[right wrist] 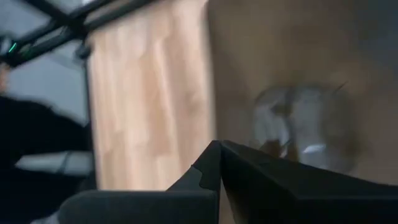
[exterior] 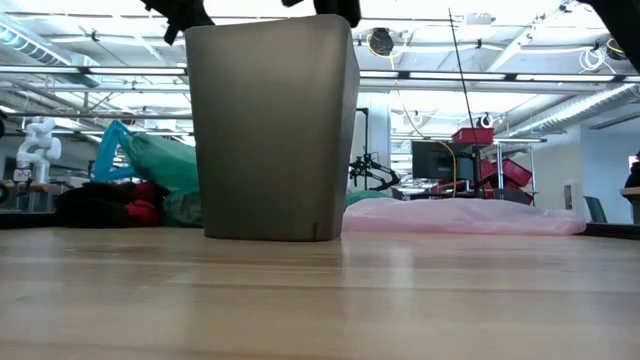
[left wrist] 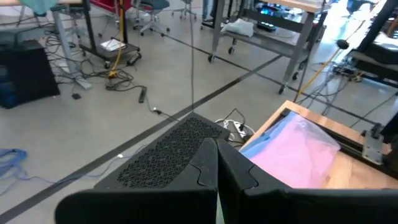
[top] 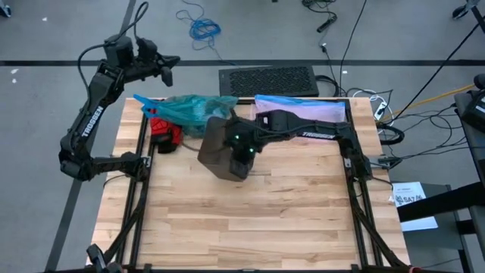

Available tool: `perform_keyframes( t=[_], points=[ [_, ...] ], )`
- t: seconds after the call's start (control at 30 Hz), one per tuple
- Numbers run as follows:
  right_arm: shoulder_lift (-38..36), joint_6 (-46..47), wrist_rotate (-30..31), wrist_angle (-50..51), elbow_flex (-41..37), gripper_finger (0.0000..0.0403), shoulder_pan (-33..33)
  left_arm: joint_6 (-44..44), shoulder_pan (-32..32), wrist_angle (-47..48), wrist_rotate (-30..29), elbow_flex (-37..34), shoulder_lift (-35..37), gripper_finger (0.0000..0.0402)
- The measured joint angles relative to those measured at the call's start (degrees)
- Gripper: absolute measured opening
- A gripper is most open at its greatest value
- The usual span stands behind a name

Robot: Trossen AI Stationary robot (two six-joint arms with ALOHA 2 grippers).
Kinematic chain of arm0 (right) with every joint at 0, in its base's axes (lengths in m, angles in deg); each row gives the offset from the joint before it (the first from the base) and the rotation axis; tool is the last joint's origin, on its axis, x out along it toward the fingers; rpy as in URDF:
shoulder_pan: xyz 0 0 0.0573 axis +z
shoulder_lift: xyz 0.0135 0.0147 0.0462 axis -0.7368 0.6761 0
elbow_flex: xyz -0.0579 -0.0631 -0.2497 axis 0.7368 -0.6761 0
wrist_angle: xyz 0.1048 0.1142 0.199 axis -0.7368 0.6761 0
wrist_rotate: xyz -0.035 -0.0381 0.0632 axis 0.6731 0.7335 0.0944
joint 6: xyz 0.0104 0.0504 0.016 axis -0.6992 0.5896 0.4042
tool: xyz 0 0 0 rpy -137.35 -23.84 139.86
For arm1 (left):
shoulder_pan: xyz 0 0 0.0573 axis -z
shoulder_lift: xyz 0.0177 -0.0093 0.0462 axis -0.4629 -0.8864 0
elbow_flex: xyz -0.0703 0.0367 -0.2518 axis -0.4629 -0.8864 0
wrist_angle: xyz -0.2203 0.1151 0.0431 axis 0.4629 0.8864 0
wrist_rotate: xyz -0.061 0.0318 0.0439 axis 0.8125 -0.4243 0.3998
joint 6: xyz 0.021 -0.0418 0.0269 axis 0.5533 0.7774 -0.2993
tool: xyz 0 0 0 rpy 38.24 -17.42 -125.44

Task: Place trash/remove bag and relplace
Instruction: Insert the new pink trash bag into the black trash bin

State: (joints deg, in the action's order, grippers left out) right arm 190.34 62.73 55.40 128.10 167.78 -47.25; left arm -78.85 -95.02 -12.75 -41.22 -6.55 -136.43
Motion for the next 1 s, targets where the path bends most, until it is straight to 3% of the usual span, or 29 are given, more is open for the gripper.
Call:
perform_keyframes(
  t=[0.13,0.23,0.4,0.6,1.0],
  points=[
    [1.00,-1.67,4.62,-1.67,0.02,0.0000,-2.47,-0.01,-1.28,-0.01,-0.02,0.00,-0.01,0.0000],
    [2.47,-2.78,3.99,1.01,0.00,0.0000,-3.94,0.13,-1.84,-0.01,-0.02,0.00,-0.02,0.0000],
    [4.64,-7.45,-4.40,9.90,-0.05,0.0000,-4.20,0.50,-2.34,0.14,-0.05,0.00,0.10,0.0000],
    [5.11,-11.46,-9.64,18.18,-0.09,0.0000,-2.45,0.52,-2.30,1.08,-0.05,0.00,0.61,0.0000],
    [1.29,-10.47,-22.50,18.70,-0.11,0.0000,0.44,0.52,-2.32,0.91,-0.17,0.00,0.63,0.0000]
  ],
)
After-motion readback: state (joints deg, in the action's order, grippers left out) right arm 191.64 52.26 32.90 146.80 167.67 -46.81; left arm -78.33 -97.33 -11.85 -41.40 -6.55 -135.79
